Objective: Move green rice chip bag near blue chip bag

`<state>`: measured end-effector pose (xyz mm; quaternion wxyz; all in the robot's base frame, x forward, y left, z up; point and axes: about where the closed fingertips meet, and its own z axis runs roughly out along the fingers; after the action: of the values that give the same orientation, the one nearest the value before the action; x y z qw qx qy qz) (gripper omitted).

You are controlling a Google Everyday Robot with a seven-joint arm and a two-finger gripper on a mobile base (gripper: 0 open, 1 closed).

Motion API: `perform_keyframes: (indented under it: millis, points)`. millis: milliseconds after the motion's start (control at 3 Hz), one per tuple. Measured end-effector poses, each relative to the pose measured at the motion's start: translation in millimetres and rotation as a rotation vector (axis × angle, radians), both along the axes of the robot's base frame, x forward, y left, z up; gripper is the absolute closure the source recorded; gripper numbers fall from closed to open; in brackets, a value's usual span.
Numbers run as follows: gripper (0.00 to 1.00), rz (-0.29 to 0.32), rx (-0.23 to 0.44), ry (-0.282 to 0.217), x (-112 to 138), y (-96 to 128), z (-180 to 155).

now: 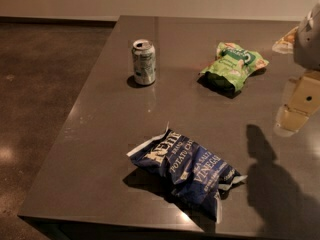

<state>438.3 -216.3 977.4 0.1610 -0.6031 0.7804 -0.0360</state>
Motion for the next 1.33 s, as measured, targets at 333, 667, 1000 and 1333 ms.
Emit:
perform_keyframes:
  millis: [333,667,1000,1333]
  points:
    - [0.00,0.000,0.000,0.000,0.0,0.0,0.0]
    - [0.00,-0.021,0.017,0.001,12.0,3.4,-2.4]
    - [0.00,-0.096,0.048,0.008,38.1,5.0,-11.2]
    - [0.00,-0.247,0.087,0.007,71.3,-1.1,-26.5]
